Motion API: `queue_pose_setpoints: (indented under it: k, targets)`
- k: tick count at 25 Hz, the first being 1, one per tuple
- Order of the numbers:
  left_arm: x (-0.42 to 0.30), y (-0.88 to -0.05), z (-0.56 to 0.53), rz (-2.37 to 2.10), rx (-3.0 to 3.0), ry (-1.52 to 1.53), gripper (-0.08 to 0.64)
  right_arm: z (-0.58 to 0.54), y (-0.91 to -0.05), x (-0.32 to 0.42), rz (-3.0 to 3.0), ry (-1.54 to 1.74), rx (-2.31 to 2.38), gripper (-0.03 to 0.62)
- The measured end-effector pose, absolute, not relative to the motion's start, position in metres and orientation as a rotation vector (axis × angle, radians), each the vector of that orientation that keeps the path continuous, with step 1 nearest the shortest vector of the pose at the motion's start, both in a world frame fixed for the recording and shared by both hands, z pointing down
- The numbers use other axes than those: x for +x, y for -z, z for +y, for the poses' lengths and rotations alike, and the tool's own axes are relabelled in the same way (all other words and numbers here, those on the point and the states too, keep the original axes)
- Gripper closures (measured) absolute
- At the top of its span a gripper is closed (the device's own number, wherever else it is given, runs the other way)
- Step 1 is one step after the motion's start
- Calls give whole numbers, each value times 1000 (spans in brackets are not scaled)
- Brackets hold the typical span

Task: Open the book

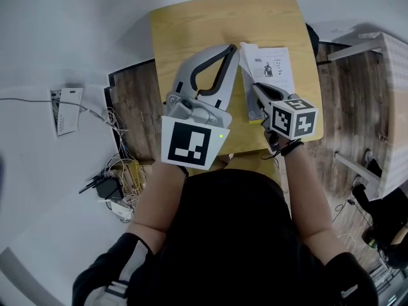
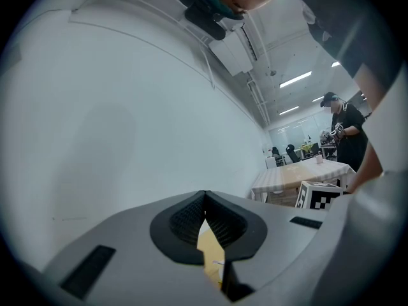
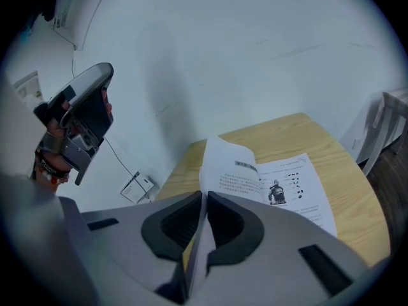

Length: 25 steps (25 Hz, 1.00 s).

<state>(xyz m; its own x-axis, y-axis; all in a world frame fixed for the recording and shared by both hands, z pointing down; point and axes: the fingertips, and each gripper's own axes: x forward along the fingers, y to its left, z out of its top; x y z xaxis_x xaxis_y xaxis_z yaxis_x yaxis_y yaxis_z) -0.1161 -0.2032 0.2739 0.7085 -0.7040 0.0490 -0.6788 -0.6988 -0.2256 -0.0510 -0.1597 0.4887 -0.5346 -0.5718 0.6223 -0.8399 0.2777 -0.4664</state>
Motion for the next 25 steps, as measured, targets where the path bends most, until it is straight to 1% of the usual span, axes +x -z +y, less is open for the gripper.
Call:
queue_pose_setpoints:
  k: [13, 20, 25]
  targets:
    - [-149, -288, -196, 1162, -2717, 250, 549, -163, -510, -132, -2298, -1212, 1121, 551]
    - [-175, -298, -198, 1236, -2701, 290, 549, -163, -538, -184, -2285, -1220, 974, 551]
    - [-189, -304, -197, 1280, -2689, 327, 549, -164, -565, -201, -2203, -1206, 950, 551]
